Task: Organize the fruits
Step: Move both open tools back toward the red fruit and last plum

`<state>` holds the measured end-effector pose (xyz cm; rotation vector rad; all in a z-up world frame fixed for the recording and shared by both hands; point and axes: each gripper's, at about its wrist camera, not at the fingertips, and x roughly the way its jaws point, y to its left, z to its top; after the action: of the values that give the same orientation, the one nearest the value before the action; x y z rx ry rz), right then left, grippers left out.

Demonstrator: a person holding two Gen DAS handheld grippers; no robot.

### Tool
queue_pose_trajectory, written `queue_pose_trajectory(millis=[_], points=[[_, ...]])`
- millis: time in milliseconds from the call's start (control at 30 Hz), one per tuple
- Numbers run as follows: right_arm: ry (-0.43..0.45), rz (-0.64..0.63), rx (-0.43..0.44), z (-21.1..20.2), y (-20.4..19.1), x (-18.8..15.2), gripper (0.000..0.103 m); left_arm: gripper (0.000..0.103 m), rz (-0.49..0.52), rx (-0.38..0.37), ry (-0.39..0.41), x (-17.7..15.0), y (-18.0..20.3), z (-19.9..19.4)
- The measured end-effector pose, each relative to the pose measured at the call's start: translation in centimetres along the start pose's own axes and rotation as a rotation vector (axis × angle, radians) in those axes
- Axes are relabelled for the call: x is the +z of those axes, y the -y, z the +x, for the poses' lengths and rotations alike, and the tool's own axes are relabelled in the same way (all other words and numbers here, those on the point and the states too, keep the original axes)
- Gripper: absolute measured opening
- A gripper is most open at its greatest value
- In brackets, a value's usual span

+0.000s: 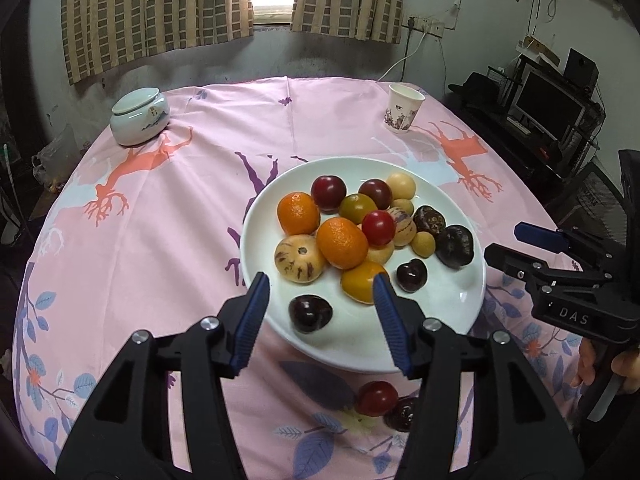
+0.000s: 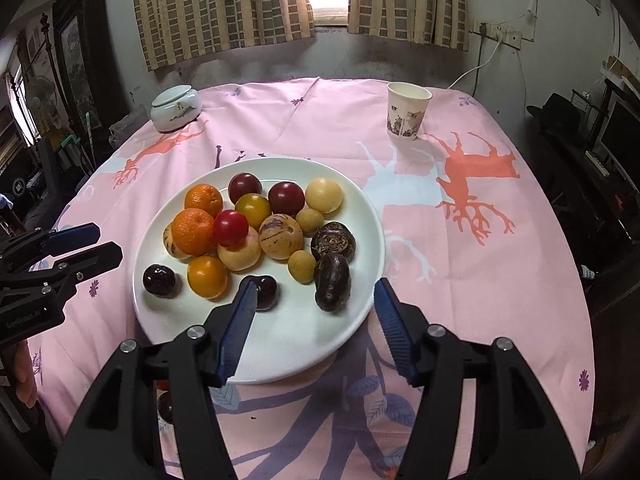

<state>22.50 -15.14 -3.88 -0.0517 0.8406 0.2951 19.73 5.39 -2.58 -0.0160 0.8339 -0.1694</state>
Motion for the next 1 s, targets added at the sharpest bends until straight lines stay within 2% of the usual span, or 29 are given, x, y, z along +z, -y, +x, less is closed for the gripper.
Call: queue_pose_trajectory(millis=[100,167,233,300,367,467,600,667,767,867,900,933,967,1000], points=[[0.011,-0.007,-0.003,-1.4,-0.5,-0.5,0.061,0.06,-0.005,-0.011,0.016,-0.5,0.4,-1.4],[0.015,-0.012,-0.003,-2.1,-0.9,-0.8,0.062,0.077,-0.021,-0.011,0.038,-1.0,0.5,-2.5],[0.015,-0.02,-0.003,-2.8,-1.3,-1.4,0.064,0.084,-0.038,-0.022,0.055,-1.6,0.5,-3.5],[0.017,-0.022,-0.016,-3.3,-1.8,-2.2,0.072,0.091,-0.058,-0.012,0.07,-2.3,0.6,-4.5],[0.035,-0.017,-0.042,-4.0,-2.2,-3.2,0.095,0.096,-0.074,0.008,0.082,-3.0,0.6,-5.3],[0.049,-0.026,-0.043,-4.9,-3.4,-5.4,0.096,0.098,-0.084,0.025,0.086,-4.4,0.4,-6.4],[-0.006,-0.017,0.036,-4.9,-5.2,-8.0,0.097,0.099,-0.097,0.087,0.107,-7.0,-0.8,-7.5],[-0.048,-0.027,0.058,-4.2,-6.4,-9.1,0.097,0.099,-0.116,0.132,0.105,-8.4,-1.9,-7.6],[-0.137,-0.088,0.085,-2.1,-8.9,-10.2,0.098,0.099,-0.158,0.157,0.086,-9.8,-4.0,-7.5],[-0.121,-0.101,0.096,-0.9,-9.9,-10.0,0.097,0.099,-0.196,0.166,0.074,-10.5,-5.8,-7.6],[-0.102,-0.094,0.104,-0.7,-10.0,-9.7,0.097,0.099,-0.207,0.165,0.073,-10.7,-6.4,-7.7],[-0.098,-0.089,0.108,-0.3,-10.0,-9.5,0.083,0.099,-0.214,0.163,0.073,-10.9,-6.7,-7.7],[-0.115,-0.085,0.114,0.3,-10.0,-9.3,0.056,0.099,-0.22,0.161,0.073,-11.1,-6.9,-7.8],[-0.148,-0.075,0.135,1.1,-9.9,-9.2,0.05,0.099,-0.222,0.158,0.072,-11.2,-7.1,-7.8]])
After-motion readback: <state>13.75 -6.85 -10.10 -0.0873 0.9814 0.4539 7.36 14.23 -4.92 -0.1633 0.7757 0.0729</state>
